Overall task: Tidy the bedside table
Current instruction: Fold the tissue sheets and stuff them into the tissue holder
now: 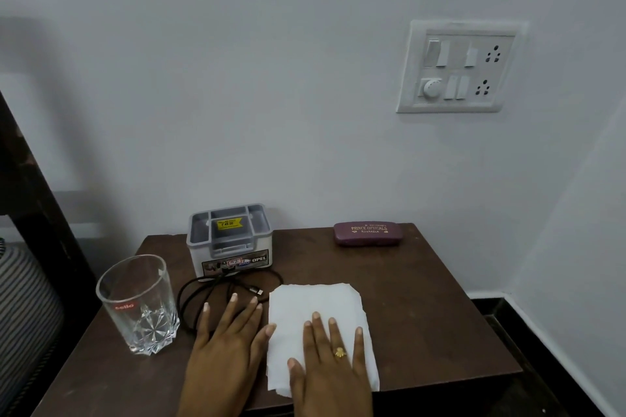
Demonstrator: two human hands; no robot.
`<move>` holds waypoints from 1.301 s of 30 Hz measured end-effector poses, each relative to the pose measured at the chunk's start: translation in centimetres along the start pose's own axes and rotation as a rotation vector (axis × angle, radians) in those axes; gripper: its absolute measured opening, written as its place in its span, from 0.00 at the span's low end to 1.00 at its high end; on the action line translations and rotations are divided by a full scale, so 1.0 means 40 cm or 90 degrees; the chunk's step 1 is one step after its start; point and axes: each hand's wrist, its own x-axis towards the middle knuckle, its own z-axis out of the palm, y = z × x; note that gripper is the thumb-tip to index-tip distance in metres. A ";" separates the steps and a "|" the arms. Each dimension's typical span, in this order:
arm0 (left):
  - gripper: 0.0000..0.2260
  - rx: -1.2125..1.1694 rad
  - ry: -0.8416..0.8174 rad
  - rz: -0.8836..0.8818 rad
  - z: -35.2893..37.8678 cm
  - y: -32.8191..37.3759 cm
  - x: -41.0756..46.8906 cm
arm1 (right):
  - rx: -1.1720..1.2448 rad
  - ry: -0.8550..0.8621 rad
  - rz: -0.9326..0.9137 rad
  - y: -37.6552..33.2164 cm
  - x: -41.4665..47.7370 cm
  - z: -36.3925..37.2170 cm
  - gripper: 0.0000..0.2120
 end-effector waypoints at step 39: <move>0.36 -0.346 -0.032 0.010 0.021 0.170 0.032 | 0.487 0.062 0.154 0.201 0.163 -0.104 0.07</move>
